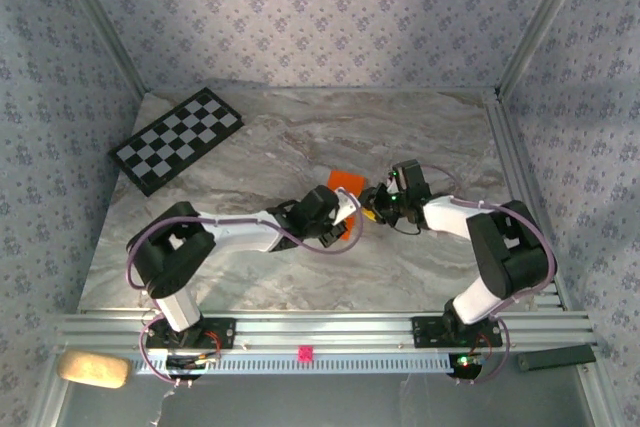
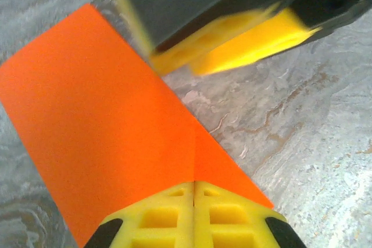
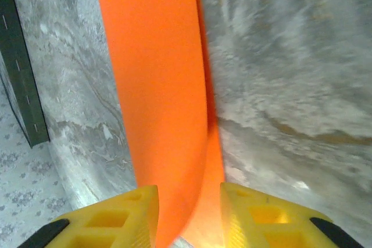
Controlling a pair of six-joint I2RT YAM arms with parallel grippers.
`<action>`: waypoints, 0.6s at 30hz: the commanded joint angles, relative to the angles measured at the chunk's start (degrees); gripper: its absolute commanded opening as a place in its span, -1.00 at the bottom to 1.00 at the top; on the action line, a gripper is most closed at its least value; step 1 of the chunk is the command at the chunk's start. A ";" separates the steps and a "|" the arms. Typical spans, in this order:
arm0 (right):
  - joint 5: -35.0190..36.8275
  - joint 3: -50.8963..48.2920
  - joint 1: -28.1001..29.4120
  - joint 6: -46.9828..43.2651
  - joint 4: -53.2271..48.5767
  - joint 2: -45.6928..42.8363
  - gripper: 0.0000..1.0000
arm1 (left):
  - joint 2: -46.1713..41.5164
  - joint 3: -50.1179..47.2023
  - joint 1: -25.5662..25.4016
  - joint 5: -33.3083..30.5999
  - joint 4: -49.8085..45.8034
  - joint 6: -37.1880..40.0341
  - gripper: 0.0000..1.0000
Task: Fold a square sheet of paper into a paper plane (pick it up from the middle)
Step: Fold the triangle a second time at the center of the table.
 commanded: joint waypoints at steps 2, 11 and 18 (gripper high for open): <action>3.06 -2.06 -2.79 -3.23 -5.47 -4.80 -0.26 | -1.16 2.39 1.88 10.32 -4.64 -10.08 -1.00; 11.06 -5.79 -4.63 -7.19 -11.75 -16.15 -0.32 | 1.38 7.47 2.44 20.20 -7.69 -22.01 -1.00; 12.64 -10.51 -4.72 -13.13 -15.79 -27.77 -0.44 | 4.64 10.55 2.48 25.61 -5.92 -32.72 -1.00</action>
